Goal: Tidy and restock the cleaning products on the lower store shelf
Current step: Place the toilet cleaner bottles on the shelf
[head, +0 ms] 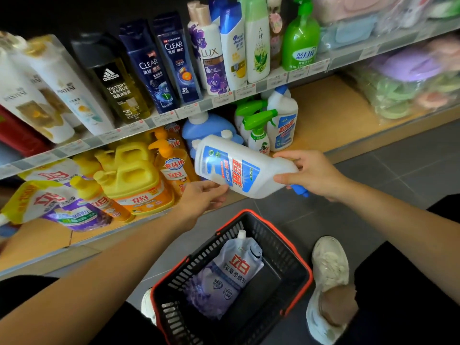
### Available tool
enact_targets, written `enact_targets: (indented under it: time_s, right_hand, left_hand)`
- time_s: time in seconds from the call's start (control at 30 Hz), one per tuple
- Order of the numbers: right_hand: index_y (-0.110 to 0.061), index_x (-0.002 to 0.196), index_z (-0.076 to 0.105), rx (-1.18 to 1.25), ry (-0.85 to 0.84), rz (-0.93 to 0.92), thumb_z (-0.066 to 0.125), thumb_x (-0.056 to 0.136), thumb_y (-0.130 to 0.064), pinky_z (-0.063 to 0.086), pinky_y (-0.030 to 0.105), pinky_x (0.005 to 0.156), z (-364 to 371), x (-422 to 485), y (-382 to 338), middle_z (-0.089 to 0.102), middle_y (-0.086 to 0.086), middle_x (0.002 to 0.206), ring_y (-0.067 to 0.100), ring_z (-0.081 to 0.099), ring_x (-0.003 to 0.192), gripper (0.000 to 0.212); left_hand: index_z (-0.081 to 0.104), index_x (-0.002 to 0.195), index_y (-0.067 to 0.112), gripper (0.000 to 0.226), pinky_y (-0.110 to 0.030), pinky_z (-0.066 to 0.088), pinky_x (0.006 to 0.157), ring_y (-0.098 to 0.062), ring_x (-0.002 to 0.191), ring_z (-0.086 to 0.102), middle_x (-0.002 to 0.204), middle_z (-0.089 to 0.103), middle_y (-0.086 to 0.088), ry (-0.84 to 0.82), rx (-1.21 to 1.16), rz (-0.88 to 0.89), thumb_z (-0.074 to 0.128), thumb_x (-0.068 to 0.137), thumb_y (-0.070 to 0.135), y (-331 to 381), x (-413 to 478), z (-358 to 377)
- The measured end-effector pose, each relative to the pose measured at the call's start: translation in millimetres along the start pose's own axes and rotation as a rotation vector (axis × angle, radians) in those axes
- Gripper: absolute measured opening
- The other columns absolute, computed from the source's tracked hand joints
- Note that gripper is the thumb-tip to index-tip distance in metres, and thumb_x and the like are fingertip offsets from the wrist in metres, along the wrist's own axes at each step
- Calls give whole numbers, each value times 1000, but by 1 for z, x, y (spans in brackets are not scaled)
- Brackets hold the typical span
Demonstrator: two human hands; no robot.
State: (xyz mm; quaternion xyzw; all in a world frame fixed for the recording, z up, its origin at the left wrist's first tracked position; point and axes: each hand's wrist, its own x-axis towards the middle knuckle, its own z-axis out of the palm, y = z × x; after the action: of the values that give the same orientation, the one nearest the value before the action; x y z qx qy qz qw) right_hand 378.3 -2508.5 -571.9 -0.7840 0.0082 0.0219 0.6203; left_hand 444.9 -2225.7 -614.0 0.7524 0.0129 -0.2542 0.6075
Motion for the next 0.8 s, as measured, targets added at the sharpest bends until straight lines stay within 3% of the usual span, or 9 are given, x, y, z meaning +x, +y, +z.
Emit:
enact_targets:
  time_s: [0.13, 0.2, 0.27, 0.4, 0.5, 0.63, 0.8]
  right_hand:
    - [-43, 96, 72, -287, -27, -18, 85, 73, -10, 57, 22, 58, -33, 9, -17, 75, -9, 94, 3, 70, 79, 42]
    - [-38, 100, 75, -434, -33, 5, 87, 71, -17, 53, 22, 59, -45, 16, -19, 74, -12, 94, -3, 67, 77, 37]
    - [-36, 104, 74, -614, -29, 19, 87, 70, -27, 47, 18, 60, -49, 23, -15, 71, -19, 88, -6, 63, 75, 37]
    - [-30, 101, 74, -863, -46, -3, 85, 70, -38, 33, 12, 57, -48, 39, 3, 62, -17, 77, 9, 59, 79, 33]
    - [-26, 99, 75, -939, -83, 26, 83, 72, -40, 37, 22, 58, -46, 53, 24, 68, -11, 83, 13, 60, 80, 31]
    - [-21, 105, 76, -905, -86, 83, 86, 70, -34, 53, 34, 76, -39, 65, 56, 75, -1, 98, 18, 65, 91, 38]
    - [-19, 116, 73, -888, -79, 103, 89, 65, -34, 54, 36, 89, -30, 76, 96, 74, 2, 113, 19, 66, 101, 56]
  left_hand:
    - [71, 117, 11, 26, -19, 57, 71, -12, 84, 71, 89, 76, -1, -134, 151, 72, 75, 91, 11, -1, 4, 7]
    - [74, 110, 15, 20, -19, 56, 72, -5, 79, 69, 82, 75, 6, -189, 277, 148, 76, 90, 12, 4, 10, 9]
    - [76, 109, 14, 20, -21, 55, 79, -4, 81, 69, 87, 77, 6, -178, 475, 260, 77, 90, 17, 14, 20, 9]
    - [77, 111, 17, 22, -31, 55, 88, -9, 96, 70, 105, 77, 6, -70, 755, 518, 76, 91, 26, 41, 46, 18]
    - [71, 124, 20, 34, -39, 54, 90, -20, 114, 65, 123, 72, 2, 68, 903, 706, 73, 92, 31, 58, 70, 30]
    - [55, 143, 11, 58, -49, 51, 92, -35, 121, 55, 135, 61, -11, 129, 1024, 884, 74, 90, 27, 68, 104, 51]
    - [41, 153, 11, 76, -47, 44, 103, -38, 131, 45, 152, 44, -16, 152, 1084, 923, 76, 88, 29, 69, 141, 68]
